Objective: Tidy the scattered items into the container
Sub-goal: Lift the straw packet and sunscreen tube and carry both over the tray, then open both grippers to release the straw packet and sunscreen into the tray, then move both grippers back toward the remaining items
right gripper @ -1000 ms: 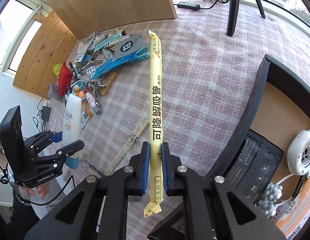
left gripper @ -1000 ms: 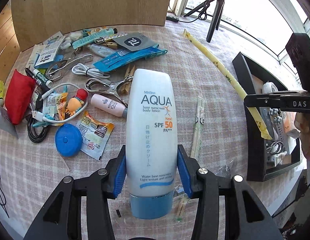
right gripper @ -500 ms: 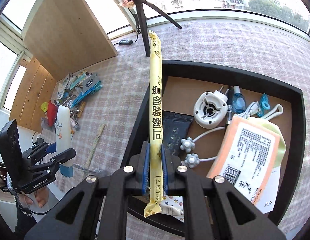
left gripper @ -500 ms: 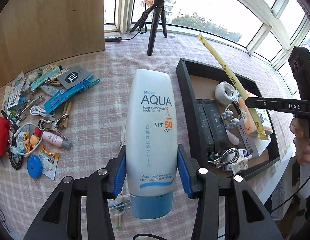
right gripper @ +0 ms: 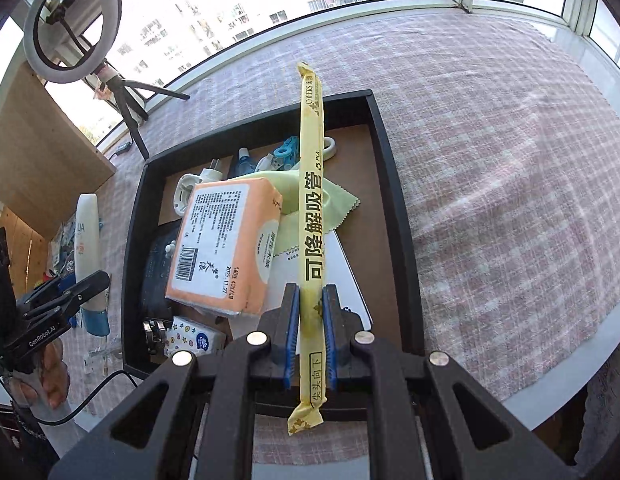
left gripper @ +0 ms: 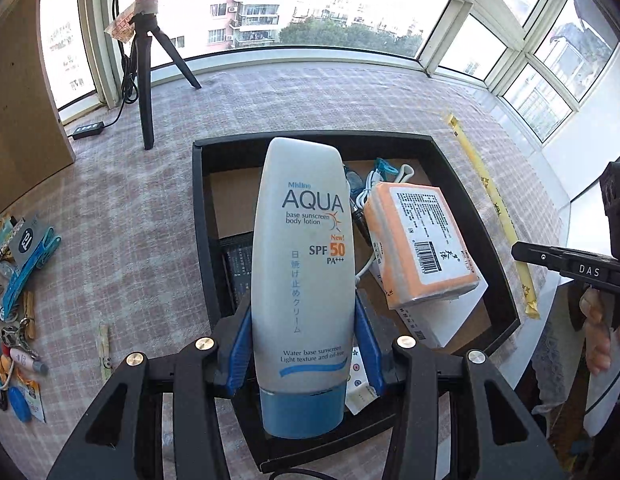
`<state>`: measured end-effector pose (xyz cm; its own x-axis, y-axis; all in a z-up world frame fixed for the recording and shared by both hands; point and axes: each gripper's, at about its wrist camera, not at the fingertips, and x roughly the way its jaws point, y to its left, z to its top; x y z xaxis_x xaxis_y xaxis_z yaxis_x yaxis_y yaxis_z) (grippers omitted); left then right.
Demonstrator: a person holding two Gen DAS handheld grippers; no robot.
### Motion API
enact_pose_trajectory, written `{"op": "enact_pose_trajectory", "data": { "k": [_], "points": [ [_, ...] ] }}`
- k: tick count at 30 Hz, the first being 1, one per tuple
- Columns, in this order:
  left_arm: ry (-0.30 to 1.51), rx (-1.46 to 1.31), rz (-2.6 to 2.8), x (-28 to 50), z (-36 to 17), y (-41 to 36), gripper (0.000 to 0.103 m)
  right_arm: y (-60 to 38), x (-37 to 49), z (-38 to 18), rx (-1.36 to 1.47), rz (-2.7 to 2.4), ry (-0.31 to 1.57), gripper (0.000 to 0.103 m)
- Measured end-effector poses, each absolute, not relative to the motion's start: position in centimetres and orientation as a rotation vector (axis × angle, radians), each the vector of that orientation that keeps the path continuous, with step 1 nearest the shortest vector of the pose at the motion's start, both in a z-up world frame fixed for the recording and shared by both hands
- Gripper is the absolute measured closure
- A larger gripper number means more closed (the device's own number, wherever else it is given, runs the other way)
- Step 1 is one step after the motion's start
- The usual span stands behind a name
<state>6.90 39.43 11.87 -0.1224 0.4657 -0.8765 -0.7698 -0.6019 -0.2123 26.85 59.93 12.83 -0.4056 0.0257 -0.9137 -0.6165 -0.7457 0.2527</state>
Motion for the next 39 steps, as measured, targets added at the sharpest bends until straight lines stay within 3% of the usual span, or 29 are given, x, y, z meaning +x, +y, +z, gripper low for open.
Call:
{"op": "enact_pose_trajectory", "data": {
  "k": [1, 2, 3, 5, 24, 39],
  "points": [
    [0.392, -1.283, 1.843, 7.2, 11.9, 39.9, 0.059, 60.0, 27.0, 12.7, -1.417, 2.193, 0.822, 0.091],
    [0.407, -1.283, 1.850, 7.4, 11.9, 40.2, 0.058, 60.1, 27.3, 12.6, -1.425, 2.190, 0.838, 0.083],
    [0.414, -1.285, 1.853, 7.6, 11.9, 40.3, 0.057, 60.2, 27.3, 12.4, -1.428, 2.176, 0.854, 0.066],
    [0.405, -1.281, 1.852, 7.8, 12.2, 40.2, 0.056, 60.1, 27.4, 12.6, -1.399, 2.170, 0.833, 0.053],
    [0.290, -1.358, 2.034, 5.5, 12.0, 30.0, 0.056, 51.8, 16.9, 15.1, -1.520, 2.443, 0.660, 0.053],
    [0.160, -1.445, 2.197, 7.3, 10.0, 16.8, 0.056, 37.5, 7.1, 15.3, -1.718, 2.638, 0.336, 0.053]
  ]
}}
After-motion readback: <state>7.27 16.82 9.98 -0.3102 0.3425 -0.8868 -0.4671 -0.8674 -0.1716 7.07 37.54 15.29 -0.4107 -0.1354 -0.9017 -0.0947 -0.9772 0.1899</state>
